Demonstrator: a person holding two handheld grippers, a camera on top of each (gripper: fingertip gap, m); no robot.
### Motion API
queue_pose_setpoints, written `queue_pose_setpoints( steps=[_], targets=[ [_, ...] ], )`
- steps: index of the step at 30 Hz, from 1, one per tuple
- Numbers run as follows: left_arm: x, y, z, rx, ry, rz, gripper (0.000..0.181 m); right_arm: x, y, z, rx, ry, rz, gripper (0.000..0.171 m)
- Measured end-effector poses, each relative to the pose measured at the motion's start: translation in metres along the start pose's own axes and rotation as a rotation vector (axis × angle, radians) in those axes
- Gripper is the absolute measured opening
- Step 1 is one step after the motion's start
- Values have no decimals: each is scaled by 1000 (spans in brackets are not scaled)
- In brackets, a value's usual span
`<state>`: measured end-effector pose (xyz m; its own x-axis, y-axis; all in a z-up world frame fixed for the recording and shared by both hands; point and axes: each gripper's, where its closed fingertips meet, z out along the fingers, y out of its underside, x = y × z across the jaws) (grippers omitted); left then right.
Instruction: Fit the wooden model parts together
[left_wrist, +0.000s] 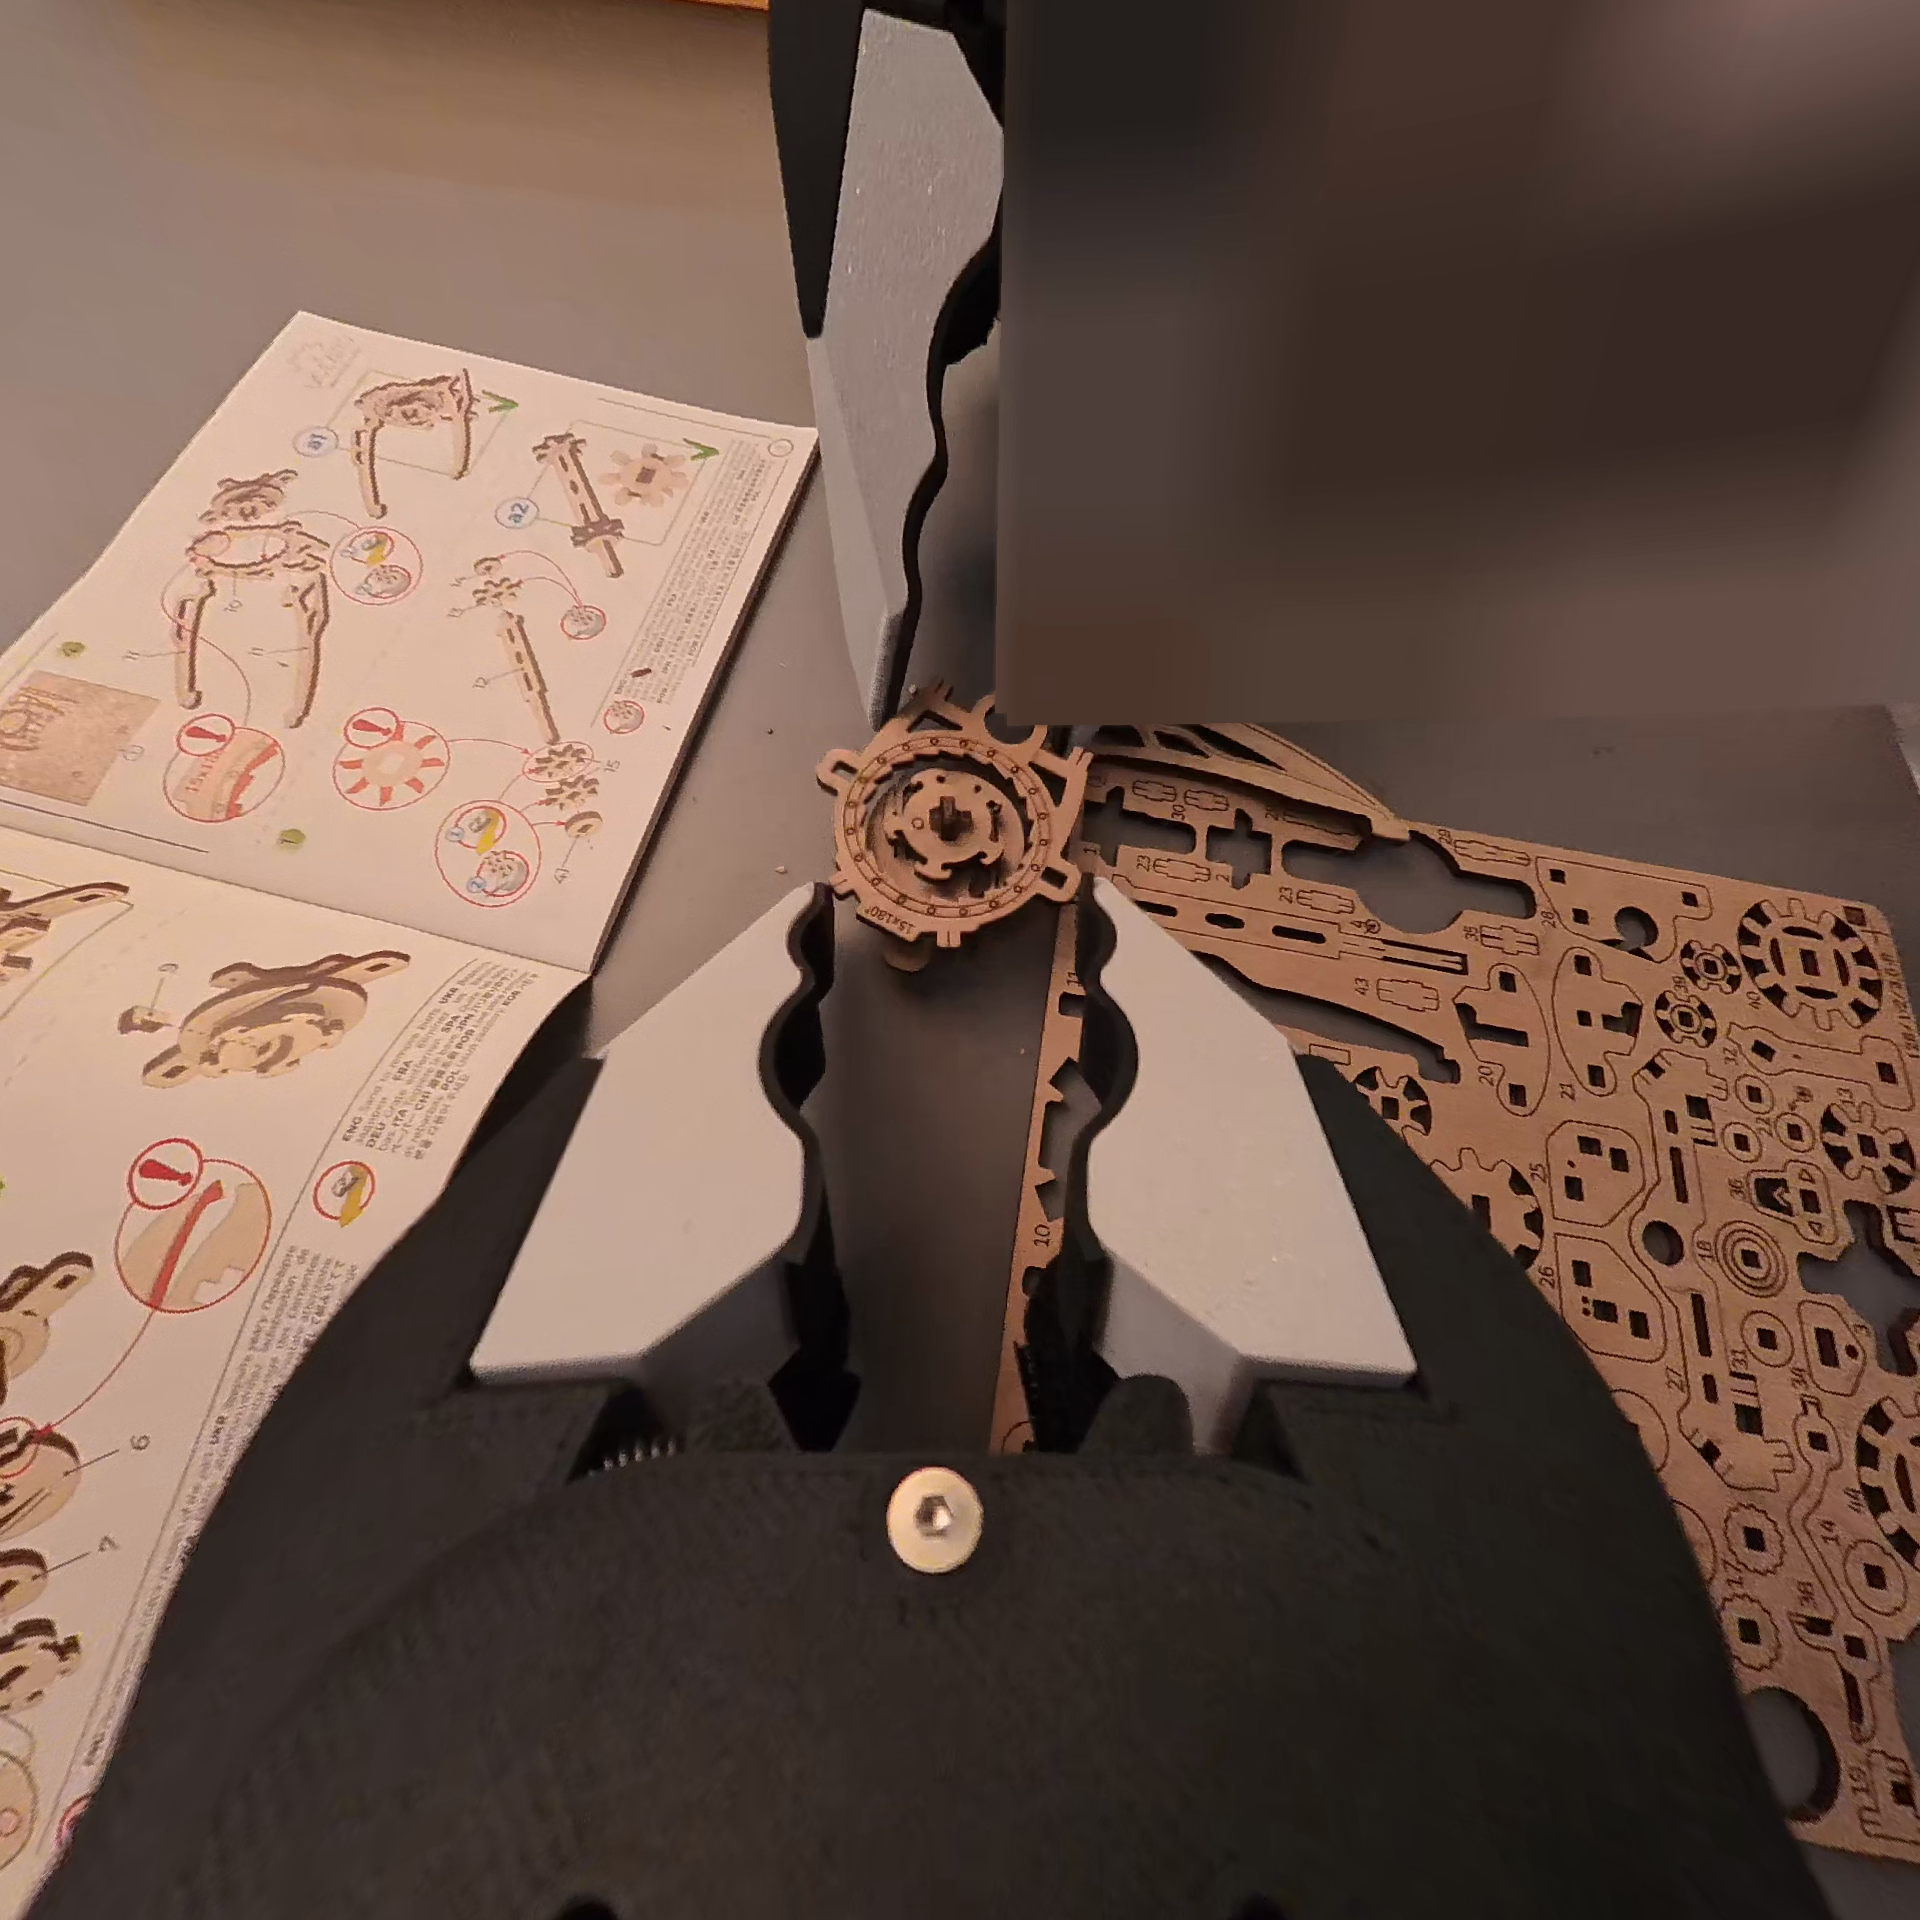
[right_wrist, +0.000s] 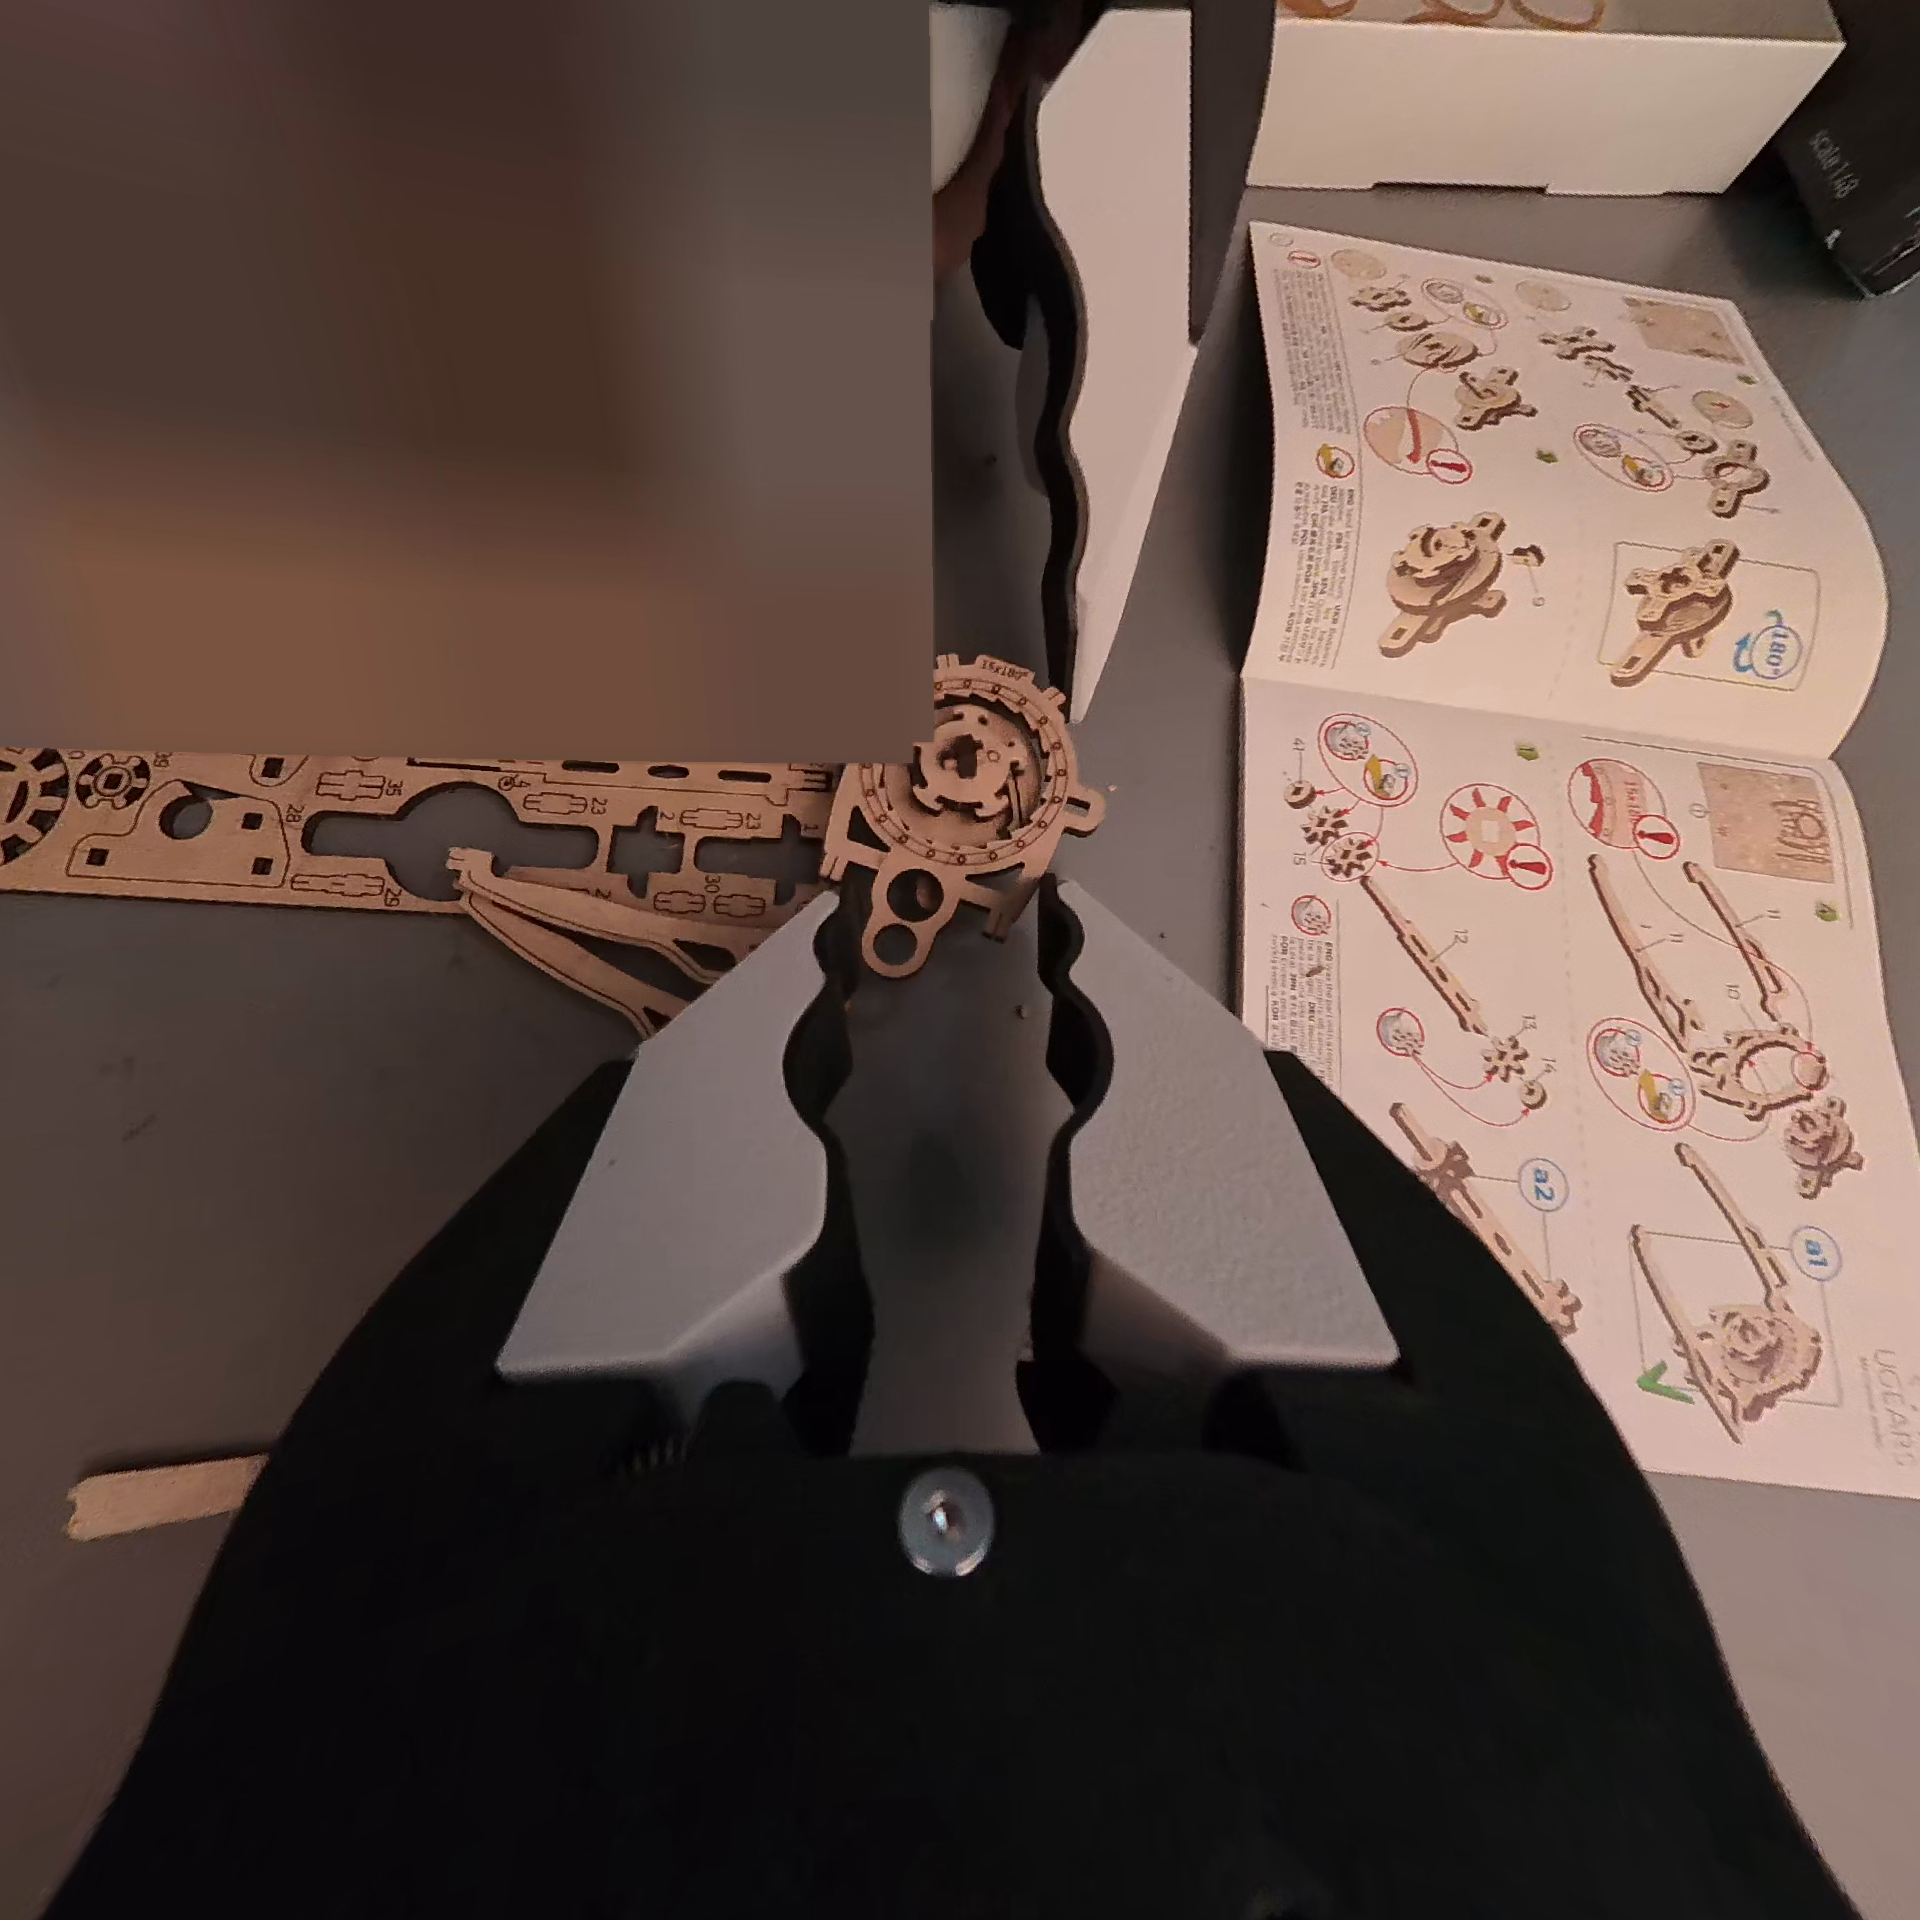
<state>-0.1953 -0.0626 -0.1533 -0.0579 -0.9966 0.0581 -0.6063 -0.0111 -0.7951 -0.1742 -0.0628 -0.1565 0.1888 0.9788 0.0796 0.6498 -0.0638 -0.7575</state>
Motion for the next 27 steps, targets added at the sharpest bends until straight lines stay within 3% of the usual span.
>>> queue_pose_setpoints(
  steps=[27],
  targets=[
    [1, 2, 0, -9, 6, 5, 45, -2, -1, 0, 8, -8, -1, 33]
  ],
)
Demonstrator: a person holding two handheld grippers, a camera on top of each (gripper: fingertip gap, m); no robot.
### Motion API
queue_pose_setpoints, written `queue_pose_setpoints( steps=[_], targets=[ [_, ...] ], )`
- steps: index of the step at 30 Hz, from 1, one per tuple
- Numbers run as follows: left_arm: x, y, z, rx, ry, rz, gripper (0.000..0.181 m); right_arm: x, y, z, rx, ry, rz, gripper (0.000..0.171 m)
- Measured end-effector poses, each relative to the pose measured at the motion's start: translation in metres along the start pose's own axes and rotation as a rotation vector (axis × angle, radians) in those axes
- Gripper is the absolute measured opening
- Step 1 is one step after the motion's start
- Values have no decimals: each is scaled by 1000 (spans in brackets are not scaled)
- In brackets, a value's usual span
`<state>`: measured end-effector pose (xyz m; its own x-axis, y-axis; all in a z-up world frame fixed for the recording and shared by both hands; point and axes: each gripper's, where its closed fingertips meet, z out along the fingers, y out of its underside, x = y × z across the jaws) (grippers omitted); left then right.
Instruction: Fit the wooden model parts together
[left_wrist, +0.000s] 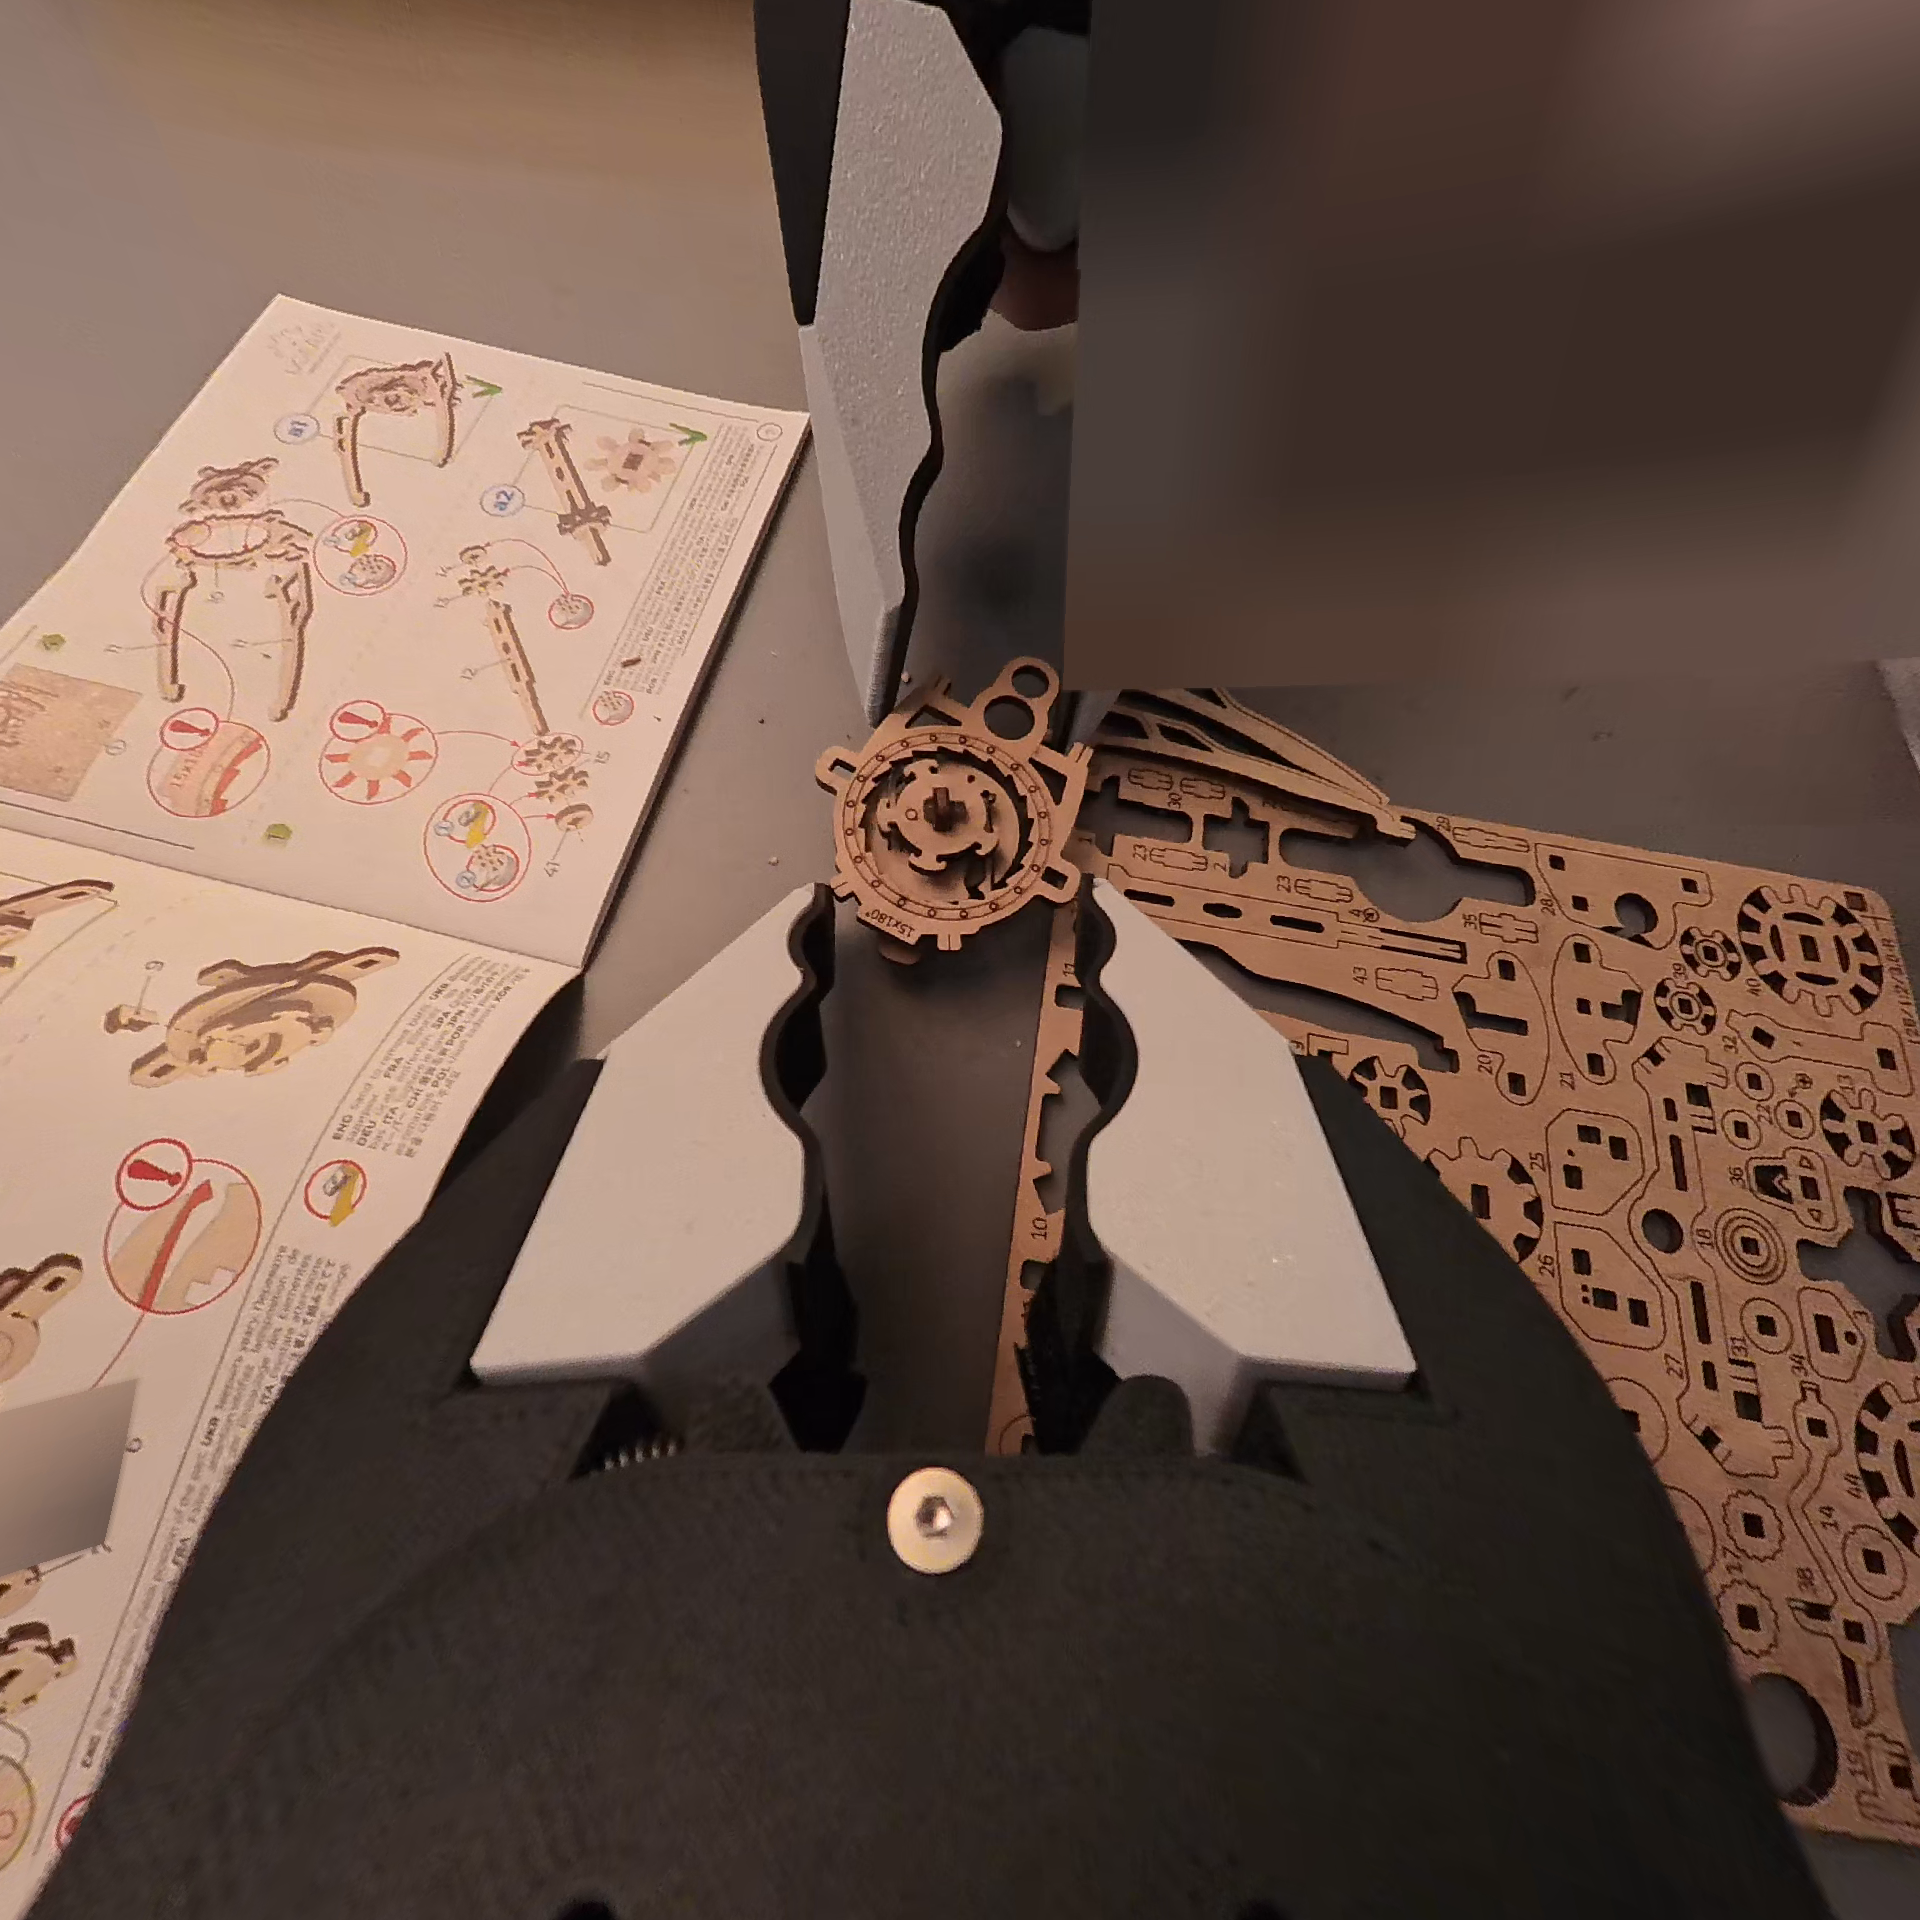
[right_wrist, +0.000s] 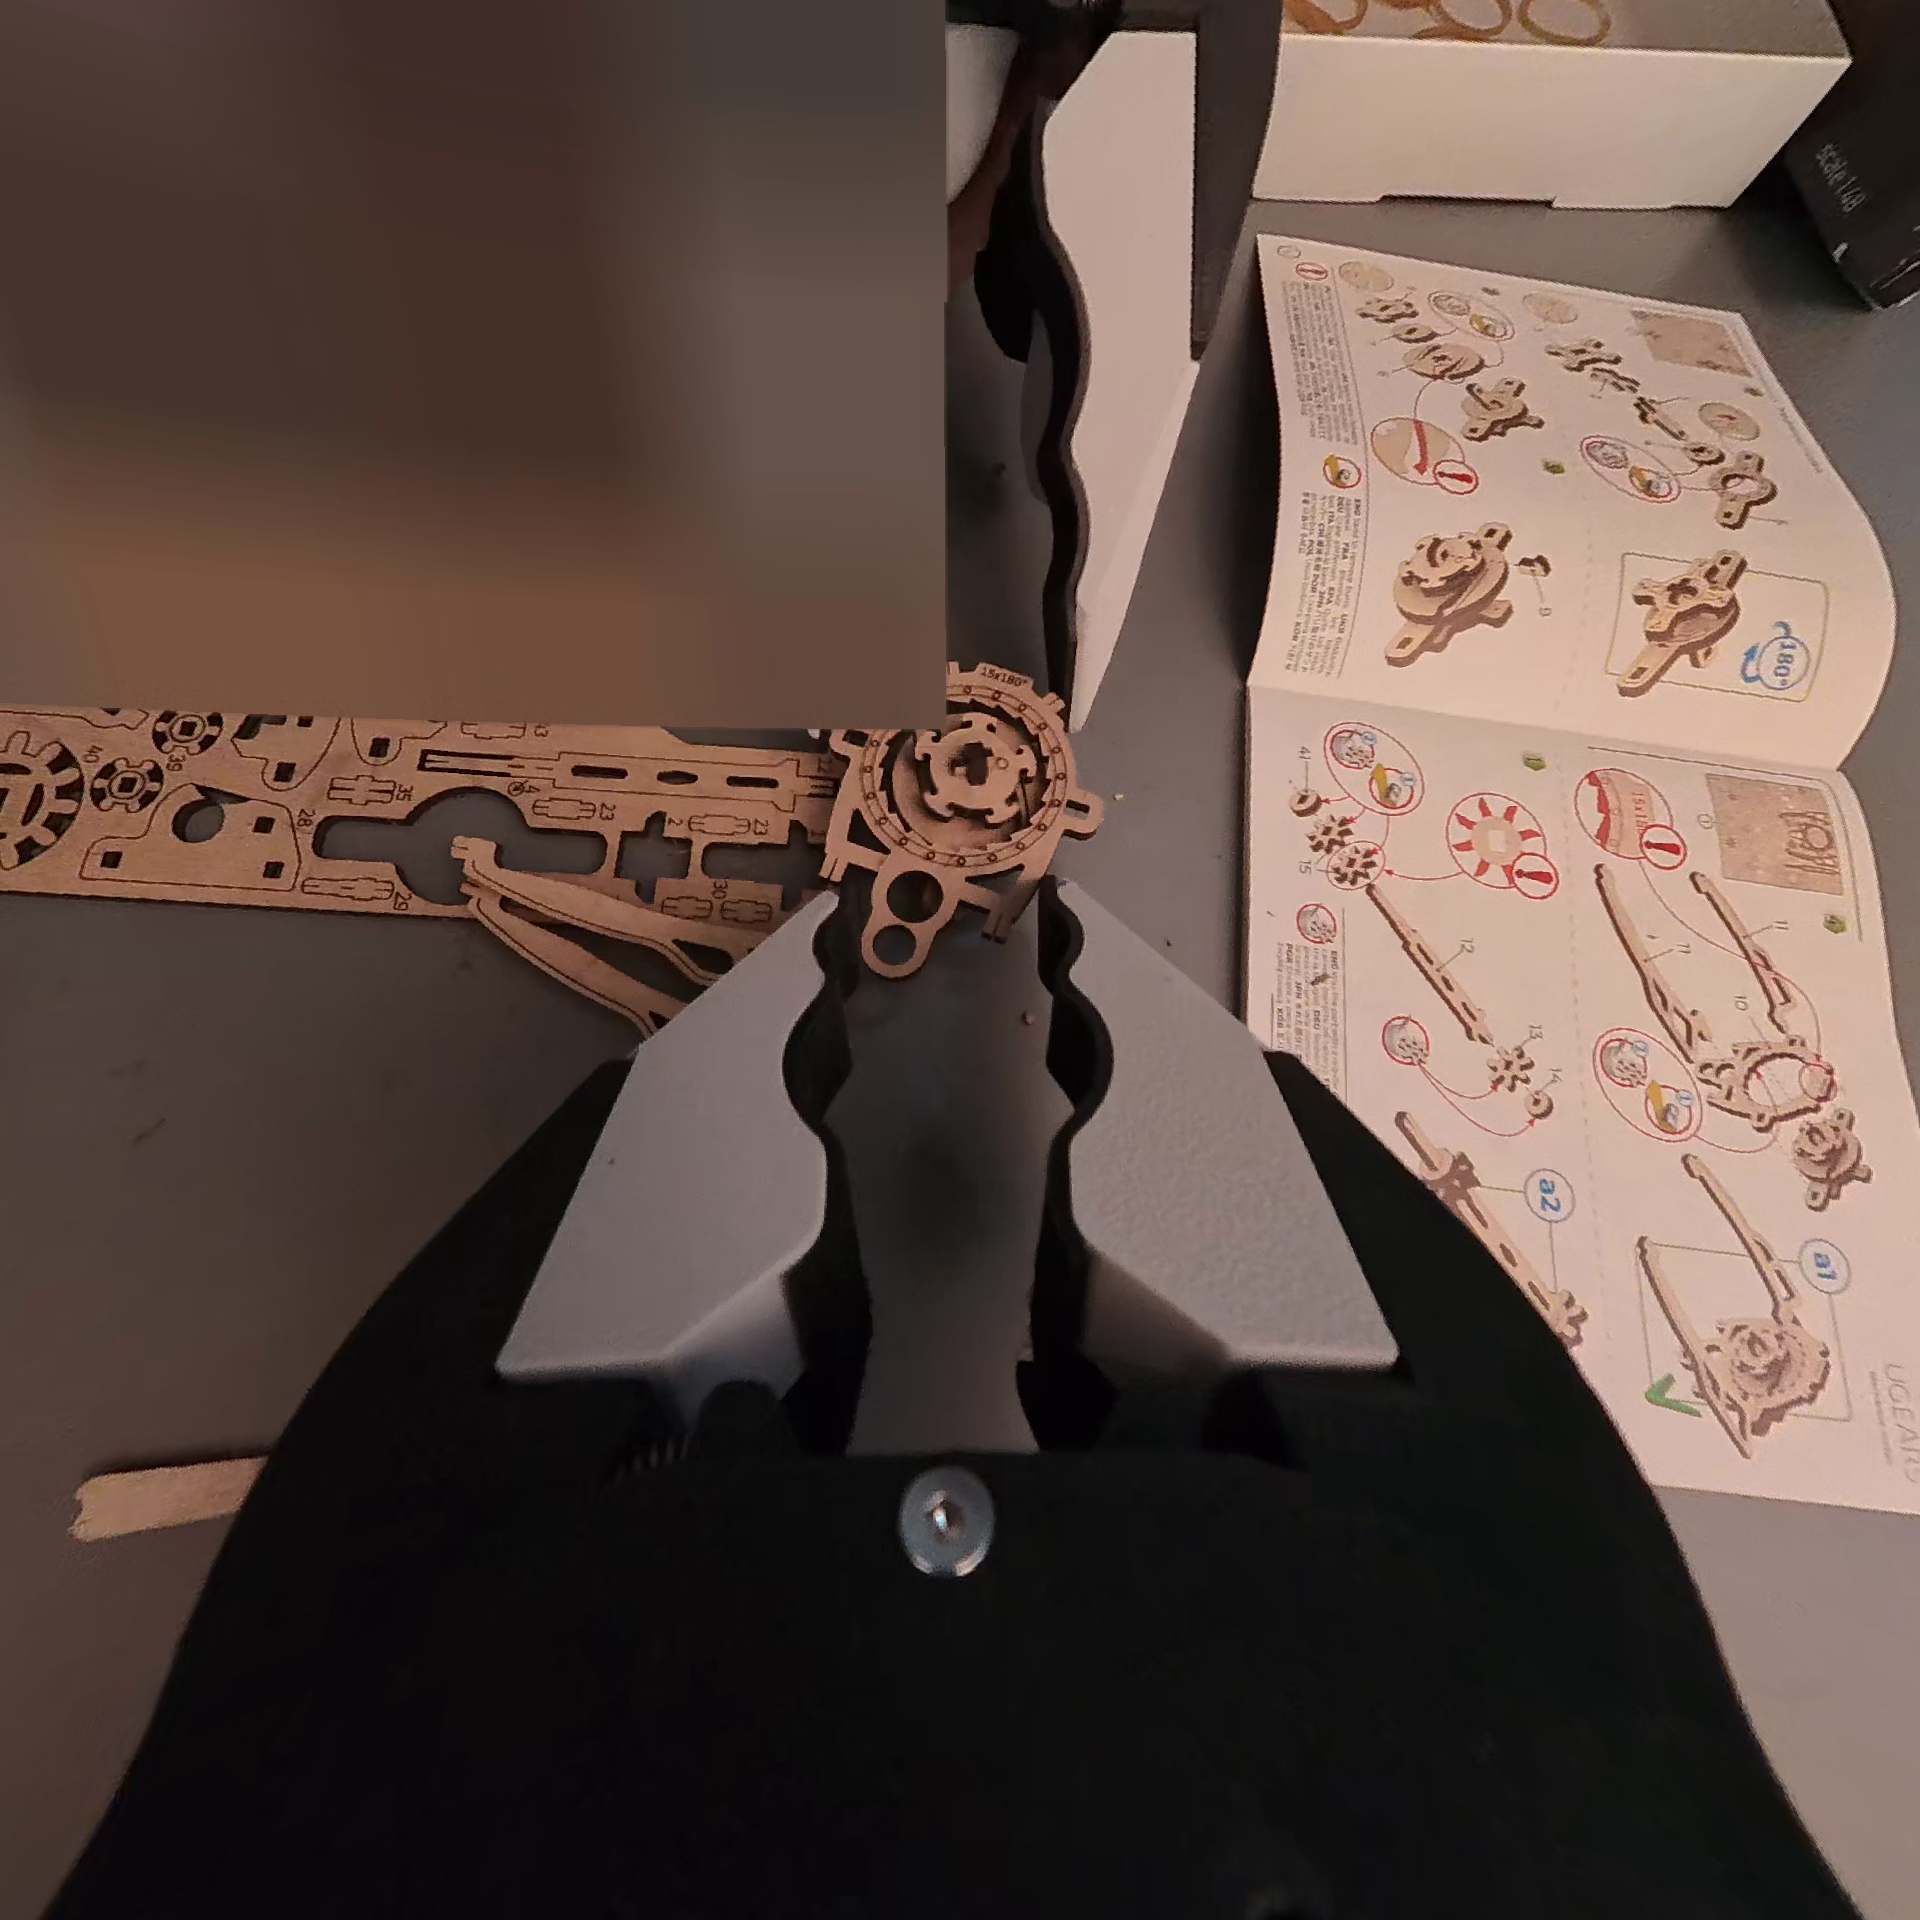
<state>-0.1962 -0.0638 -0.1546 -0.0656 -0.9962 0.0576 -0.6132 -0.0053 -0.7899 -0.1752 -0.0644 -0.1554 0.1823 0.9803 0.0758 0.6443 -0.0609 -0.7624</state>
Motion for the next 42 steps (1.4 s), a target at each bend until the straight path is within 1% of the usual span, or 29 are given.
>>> queue_pose_setpoints(
  steps=[10, 17, 32, 35, 38, 40, 42],
  targets=[
    [-1, 0, 1, -1, 6, -17, 45, 1, 1, 0, 1, -12, 30, 33],
    [1, 0, 1, 0, 48, -62, 46, -2, 2, 2, 0, -37, 63, 33],
    [1, 2, 4, -20, 70, -97, 46, -1, 3, 3, -10, -32, 65, 32],
    [2, 1, 3, -11, 78, -103, 50, -4, 3, 3, -12, -47, 66, 31],
    [3, -7, -2, 45, 111, -153, 54, -4, 3, 4, -14, -45, 60, 29],
    [2, -12, -5, 84, 153, -208, 53, -4, 4, 4, -17, -43, 53, 28],
    [3, -12, -5, 81, 187, -255, 50, -5, 3, 4, -17, -40, 49, 27]
  ],
)
